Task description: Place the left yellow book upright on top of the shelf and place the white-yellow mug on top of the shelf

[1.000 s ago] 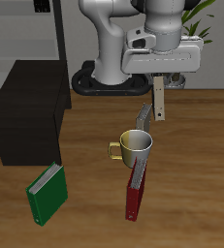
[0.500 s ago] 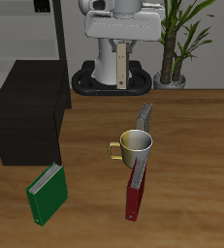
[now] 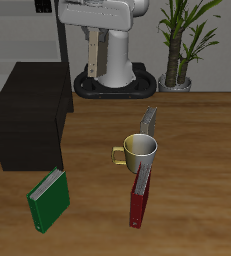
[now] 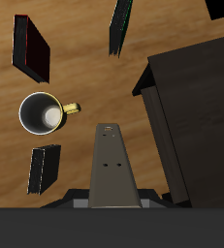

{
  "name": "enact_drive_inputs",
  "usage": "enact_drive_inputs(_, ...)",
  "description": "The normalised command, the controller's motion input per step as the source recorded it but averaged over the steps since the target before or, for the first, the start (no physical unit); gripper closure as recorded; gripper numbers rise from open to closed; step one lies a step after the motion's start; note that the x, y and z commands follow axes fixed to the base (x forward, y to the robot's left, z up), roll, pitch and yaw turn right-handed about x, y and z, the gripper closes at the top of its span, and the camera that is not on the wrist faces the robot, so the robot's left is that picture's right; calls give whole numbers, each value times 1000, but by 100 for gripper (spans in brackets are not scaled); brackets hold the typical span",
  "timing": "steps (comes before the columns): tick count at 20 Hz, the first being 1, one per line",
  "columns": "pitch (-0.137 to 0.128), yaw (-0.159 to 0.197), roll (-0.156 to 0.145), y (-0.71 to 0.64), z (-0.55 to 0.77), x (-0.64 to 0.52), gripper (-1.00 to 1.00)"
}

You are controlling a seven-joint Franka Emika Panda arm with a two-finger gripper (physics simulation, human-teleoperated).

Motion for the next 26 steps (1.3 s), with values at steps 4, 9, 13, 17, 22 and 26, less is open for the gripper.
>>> enact_drive_inputs(4, -14, -110, -11, -503, 168, -430, 100)
enact_drive_inputs(9, -13, -72, -13, -355, 129, -288, 100)
enact_drive_inputs(13, 8, -99, -14, -547, 93, -332, 100)
enact_drive_inputs(17, 0, -124, 12, -547, 70, -234, 100)
enact_drive_inputs(22, 33, -109, 53, -554, -6, -184, 100)
enact_drive_inputs(26, 40, -105, 39, -509, -40, -165, 100)
